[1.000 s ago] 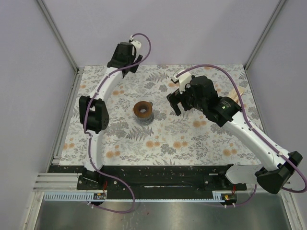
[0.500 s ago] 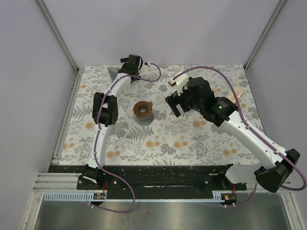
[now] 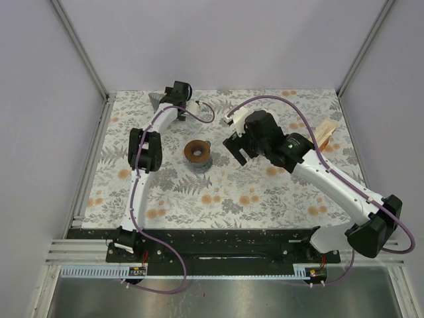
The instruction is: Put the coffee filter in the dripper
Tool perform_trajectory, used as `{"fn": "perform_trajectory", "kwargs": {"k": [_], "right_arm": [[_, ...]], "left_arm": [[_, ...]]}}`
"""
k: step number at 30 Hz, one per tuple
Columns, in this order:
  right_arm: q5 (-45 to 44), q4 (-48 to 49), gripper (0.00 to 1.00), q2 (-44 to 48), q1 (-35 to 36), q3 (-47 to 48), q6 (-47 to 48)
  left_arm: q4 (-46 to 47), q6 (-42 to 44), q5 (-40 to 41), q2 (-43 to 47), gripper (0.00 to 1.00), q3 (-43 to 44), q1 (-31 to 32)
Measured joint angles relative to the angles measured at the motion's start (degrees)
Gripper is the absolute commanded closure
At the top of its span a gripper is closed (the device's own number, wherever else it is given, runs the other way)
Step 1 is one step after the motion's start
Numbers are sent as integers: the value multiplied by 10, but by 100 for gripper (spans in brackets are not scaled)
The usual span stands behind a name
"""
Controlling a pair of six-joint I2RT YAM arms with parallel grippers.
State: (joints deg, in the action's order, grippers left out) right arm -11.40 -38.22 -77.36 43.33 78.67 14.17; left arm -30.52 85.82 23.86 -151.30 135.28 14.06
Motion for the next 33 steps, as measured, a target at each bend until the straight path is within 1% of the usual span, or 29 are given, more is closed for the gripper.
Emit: {"fn": "perform_trajectory", "kwargs": {"k": [3, 5, 6, 8, 10, 12, 14, 16, 17, 18, 19, 24, 28, 33], "right_arm": [[-7, -10, 0, -13, 3, 0, 4], [-14, -15, 1, -18, 6, 0, 7], [-15, -16, 1, -18, 7, 0, 8], [-16, -17, 1, -18, 10, 0, 10], [-17, -17, 0, -18, 13, 0, 12], [-17, -17, 1, -18, 15, 0, 13], [-18, -17, 1, -18, 17, 0, 15], [-23, -17, 1, -18, 18, 0, 16], [-26, -18, 1, -18, 19, 0, 16], [-27, -18, 1, -18, 19, 0, 16], [-27, -19, 0, -18, 20, 0, 17], [-28, -20, 1, -18, 24, 0, 18], [-28, -20, 1, -14, 25, 0, 19], [-30, -19, 1, 2, 25, 0, 19]], "left_arm": [[-9, 5, 1, -2, 5, 0, -5], [-17, 7, 1, -3, 12, 0, -8], [-21, 8, 2, -3, 17, 0, -9], [-31, 6, 2, -4, 31, 0, -9], [-39, 3, 2, -4, 40, -1, -9], [-40, -2, 2, -4, 47, -4, -9], [-43, -7, 1, -4, 57, -10, -9], [-43, -11, 2, -4, 73, -19, -8], [-42, -13, 2, -4, 79, -25, -8], [-40, -15, 2, -4, 88, -33, -7], [-40, -16, 3, -3, 94, -40, -7], [1, -16, 22, 15, 100, -78, -7], [34, -16, 34, 24, 100, -107, -5], [85, -21, 46, 65, 100, -165, -1]]}}
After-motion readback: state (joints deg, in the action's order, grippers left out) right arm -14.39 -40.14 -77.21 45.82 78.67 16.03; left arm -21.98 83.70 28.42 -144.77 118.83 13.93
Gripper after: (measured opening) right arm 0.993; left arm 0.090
